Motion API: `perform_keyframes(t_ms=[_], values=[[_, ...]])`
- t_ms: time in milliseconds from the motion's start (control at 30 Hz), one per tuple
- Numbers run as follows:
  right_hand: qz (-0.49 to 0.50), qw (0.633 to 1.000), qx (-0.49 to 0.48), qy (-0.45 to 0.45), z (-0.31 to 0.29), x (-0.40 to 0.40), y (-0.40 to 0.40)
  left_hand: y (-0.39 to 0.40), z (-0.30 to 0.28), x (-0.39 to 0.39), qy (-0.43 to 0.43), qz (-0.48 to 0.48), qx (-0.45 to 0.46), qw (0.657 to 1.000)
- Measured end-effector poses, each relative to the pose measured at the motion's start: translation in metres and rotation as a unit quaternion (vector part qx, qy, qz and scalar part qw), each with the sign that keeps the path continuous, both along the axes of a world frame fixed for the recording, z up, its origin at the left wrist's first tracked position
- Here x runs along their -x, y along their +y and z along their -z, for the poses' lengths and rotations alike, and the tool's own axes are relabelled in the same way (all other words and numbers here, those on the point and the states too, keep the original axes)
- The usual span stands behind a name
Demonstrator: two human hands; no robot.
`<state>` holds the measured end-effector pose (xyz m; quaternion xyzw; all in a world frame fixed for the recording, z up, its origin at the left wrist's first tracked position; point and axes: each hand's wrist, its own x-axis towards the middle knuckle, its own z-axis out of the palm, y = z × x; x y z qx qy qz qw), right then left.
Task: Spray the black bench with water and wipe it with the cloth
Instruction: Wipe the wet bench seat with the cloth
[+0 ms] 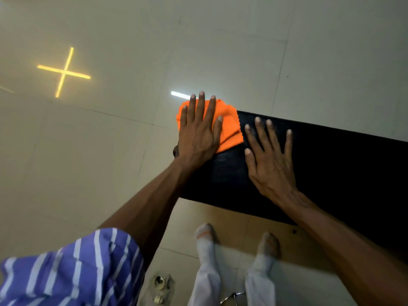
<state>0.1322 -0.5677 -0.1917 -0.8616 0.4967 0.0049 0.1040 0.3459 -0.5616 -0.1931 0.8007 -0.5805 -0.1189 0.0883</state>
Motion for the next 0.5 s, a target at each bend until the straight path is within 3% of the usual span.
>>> perform_keyframes(t_ms=[100,267,500], values=[[-0.006,1.000,0.015,0.003,0.005,0.002,-0.003,-0.016,-0.001,-0.010,0.024,-0.003,-0.006,1.000],[-0.001,1.000,0.017,0.004,0.000,0.001,-0.001,0.029,-0.009,-0.009,0.121,-0.080,0.023,0.989],[-0.001,1.000,0.020,0.006,0.002,0.002,-0.001,0.090,-0.008,0.030,0.061,-0.070,0.009,0.996]])
